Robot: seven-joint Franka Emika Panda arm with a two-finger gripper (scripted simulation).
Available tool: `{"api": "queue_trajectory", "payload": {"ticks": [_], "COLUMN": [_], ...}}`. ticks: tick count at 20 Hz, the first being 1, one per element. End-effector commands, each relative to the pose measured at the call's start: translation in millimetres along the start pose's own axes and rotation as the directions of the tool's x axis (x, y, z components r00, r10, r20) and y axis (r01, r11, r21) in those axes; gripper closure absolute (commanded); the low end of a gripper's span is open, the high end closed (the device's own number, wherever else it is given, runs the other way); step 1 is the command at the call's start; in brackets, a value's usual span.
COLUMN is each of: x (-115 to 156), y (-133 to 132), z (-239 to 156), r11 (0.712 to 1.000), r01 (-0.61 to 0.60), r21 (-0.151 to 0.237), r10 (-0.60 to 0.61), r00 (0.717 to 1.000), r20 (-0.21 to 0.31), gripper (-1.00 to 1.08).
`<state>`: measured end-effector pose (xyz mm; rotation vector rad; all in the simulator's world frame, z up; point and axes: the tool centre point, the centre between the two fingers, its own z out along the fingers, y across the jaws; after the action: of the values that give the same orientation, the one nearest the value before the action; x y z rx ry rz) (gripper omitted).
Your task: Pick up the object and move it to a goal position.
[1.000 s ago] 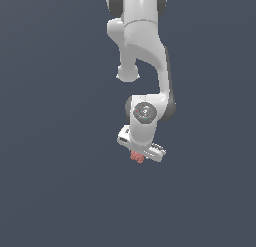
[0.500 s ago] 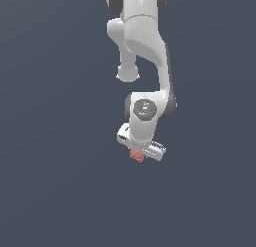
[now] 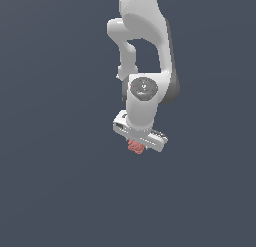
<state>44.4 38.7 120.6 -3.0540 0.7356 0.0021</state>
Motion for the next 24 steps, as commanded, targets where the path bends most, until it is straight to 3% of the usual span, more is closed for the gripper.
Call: {"api": "queue_trajectory", "payload": {"ticks": [1,17,24], "x": [-1.0,-5.8,-5.6], "y": [4.3,34.6,42.9], "z": [-26.9,-218.2,-281.2], "r11": [1.000,1.000,1.000], "r01": [0.000,-0.001,-0.001], "r21": [0.001,0.000,0.000], "r10": [0.000,0.001,0.001], "r00": [1.000,1.000,1.000], "r20": [-0.001,-0.001,-0.001], "gripper": [1.08,1.08,1.08]}}
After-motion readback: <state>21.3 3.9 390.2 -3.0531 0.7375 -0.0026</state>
